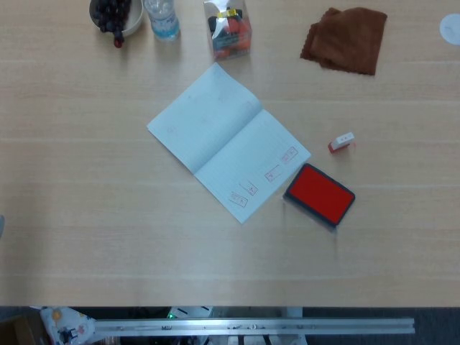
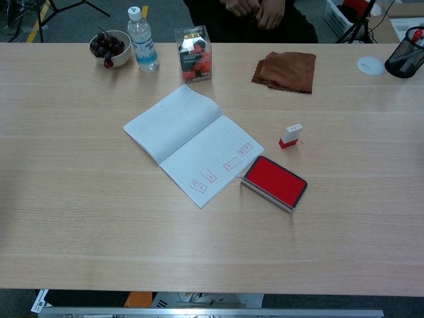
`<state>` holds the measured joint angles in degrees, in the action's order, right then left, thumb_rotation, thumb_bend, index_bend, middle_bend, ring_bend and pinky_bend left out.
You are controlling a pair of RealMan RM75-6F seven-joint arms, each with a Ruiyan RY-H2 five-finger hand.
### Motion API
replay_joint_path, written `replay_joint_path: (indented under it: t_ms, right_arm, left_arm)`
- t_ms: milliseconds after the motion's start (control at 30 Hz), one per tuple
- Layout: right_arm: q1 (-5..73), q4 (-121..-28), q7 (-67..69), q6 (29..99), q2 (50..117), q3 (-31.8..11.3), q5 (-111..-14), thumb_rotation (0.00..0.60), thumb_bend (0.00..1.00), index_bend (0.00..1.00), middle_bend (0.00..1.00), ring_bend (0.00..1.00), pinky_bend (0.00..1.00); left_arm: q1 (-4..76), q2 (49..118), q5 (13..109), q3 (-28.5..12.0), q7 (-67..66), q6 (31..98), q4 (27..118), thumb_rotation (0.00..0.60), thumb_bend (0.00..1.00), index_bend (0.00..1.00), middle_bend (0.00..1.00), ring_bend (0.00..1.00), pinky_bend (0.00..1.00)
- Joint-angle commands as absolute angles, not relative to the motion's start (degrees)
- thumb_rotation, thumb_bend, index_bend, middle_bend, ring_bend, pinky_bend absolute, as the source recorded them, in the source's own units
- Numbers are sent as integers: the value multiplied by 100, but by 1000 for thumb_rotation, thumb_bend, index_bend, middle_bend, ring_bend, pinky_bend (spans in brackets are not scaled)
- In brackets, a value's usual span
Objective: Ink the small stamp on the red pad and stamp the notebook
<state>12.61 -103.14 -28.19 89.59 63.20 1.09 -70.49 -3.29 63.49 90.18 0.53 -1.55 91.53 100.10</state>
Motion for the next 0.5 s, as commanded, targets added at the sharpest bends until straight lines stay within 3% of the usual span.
replay_joint_path:
  t_ms: [33,500]
  right_arm:
    - [1058,-10366,-2719,9127,6231,159,-7198,600,373,513,447,324,293]
    - [697,-10396,-2528,9201,6223,57,-7444,600,373,516,449,324,293]
  left_arm:
    - [-325,6405,9067,24,-171,9221,10007,600,272,40,37,35,64]
    - [-329,6526,9126,10,-105,9318,9888,600,272,40,44,35,63]
